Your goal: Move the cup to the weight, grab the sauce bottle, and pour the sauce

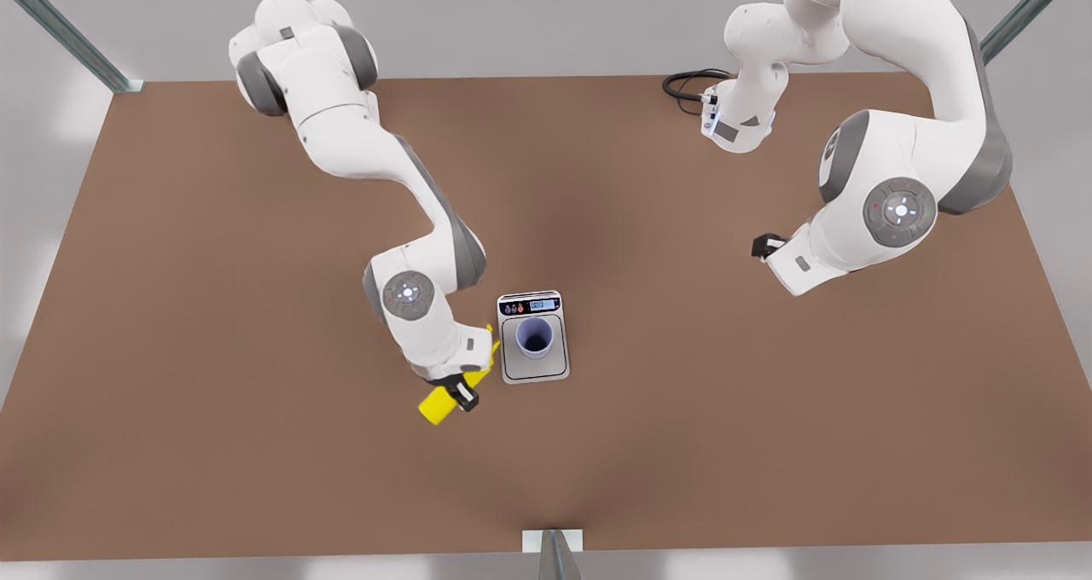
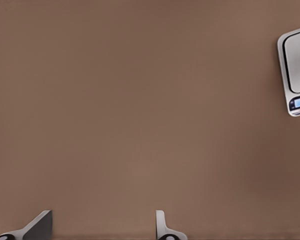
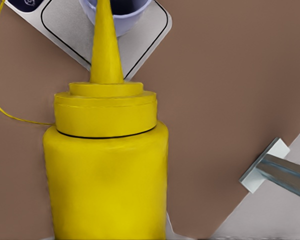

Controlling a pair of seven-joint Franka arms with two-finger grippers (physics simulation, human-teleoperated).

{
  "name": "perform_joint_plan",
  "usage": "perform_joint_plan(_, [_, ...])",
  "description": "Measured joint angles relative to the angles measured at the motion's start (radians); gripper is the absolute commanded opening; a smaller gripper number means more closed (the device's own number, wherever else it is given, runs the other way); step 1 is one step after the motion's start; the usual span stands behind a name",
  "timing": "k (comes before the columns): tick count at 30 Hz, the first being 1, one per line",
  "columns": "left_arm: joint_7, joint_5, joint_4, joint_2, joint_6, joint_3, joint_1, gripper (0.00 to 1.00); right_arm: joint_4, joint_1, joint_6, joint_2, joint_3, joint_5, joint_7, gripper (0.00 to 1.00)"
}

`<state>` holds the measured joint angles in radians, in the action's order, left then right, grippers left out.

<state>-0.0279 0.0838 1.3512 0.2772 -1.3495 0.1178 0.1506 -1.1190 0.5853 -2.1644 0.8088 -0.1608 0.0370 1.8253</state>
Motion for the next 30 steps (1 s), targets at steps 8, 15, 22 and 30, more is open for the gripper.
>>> perform_joint_plan(8, [0.029,-0.001,-0.001,0.0,0.005,0.0,0.0,1.0,0.081,0.1,0.072,0.066,-0.045,-0.079,-0.303,0.55])
perform_joint_plan(15, [0.046,-0.017,-0.001,0.0,0.006,0.0,-0.002,1.0,0.065,0.132,0.151,0.055,-0.043,-0.229,-0.447,0.55])
perform_joint_plan(22, [0.057,-0.021,-0.001,0.001,0.006,0.0,-0.002,1.0,0.044,0.181,0.207,0.064,-0.039,-0.354,-0.519,0.55])
perform_joint_plan(30, [0.063,-0.022,0.002,0.005,0.006,-0.003,-0.032,1.0,0.039,0.186,0.225,0.072,-0.04,-0.407,-0.557,0.55])
